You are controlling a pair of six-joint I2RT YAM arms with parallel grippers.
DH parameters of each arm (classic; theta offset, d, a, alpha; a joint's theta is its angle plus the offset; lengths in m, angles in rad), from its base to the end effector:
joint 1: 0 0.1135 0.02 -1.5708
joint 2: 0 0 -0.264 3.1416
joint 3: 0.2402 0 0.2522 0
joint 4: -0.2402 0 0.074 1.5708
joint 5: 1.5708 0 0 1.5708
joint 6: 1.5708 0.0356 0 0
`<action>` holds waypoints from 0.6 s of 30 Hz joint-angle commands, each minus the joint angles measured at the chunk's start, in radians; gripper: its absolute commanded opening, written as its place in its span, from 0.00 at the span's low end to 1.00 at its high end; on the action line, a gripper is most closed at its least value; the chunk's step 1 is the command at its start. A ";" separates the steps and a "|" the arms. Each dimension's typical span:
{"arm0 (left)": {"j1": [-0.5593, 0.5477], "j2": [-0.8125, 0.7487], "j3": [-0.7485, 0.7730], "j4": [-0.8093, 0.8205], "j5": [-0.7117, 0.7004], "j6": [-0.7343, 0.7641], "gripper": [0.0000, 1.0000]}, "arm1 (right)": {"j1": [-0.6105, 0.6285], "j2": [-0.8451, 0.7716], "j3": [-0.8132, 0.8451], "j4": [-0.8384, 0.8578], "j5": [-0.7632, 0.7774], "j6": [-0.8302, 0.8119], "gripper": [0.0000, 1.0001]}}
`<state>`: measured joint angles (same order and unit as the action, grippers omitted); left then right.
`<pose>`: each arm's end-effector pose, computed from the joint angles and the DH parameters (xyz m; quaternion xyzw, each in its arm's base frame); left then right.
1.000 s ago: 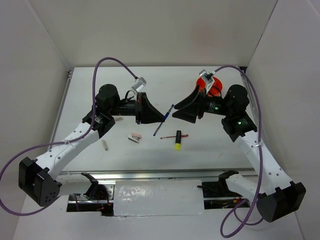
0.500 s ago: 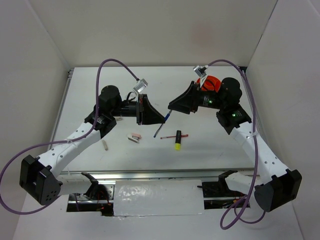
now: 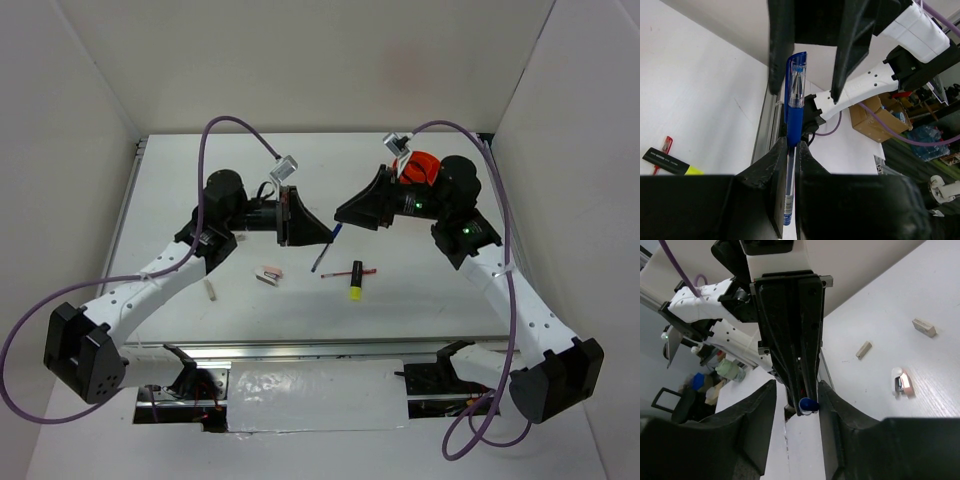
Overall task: Sort the stationery into containers
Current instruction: Place the pen in the storage box.
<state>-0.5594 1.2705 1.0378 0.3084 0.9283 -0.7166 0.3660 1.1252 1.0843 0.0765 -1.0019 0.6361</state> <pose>0.2300 -0.1776 0.3748 0.2796 0.6318 -0.6350 0.3455 0.2195 0.1162 0.4050 -0.2604 0.6501 0.5957 0.3934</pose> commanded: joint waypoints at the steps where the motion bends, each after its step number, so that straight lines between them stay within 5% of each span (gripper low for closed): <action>1: 0.004 0.013 0.030 0.083 -0.008 -0.043 0.00 | 0.017 0.001 0.020 -0.030 0.009 -0.039 0.44; 3: 0.003 0.013 0.030 0.087 -0.006 -0.049 0.00 | 0.017 0.004 0.026 -0.050 0.035 -0.062 0.36; 4: 0.003 0.013 0.027 0.087 -0.009 -0.050 0.00 | 0.016 0.005 0.028 -0.069 0.051 -0.076 0.19; 6: 0.004 0.009 0.028 0.068 -0.020 -0.044 0.06 | 0.014 0.004 0.032 -0.069 0.077 -0.087 0.05; 10: 0.024 -0.011 0.063 -0.078 -0.095 0.014 0.99 | 0.007 0.004 0.066 -0.190 0.176 -0.171 0.00; 18: 0.303 -0.005 0.231 -0.630 -0.371 0.449 0.99 | -0.232 0.066 0.209 -0.272 0.547 -0.473 0.00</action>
<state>-0.3431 1.2854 1.1984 -0.1146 0.7166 -0.4900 0.2100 1.1564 1.2243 -0.1898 -0.6792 0.3260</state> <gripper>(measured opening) 0.993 0.209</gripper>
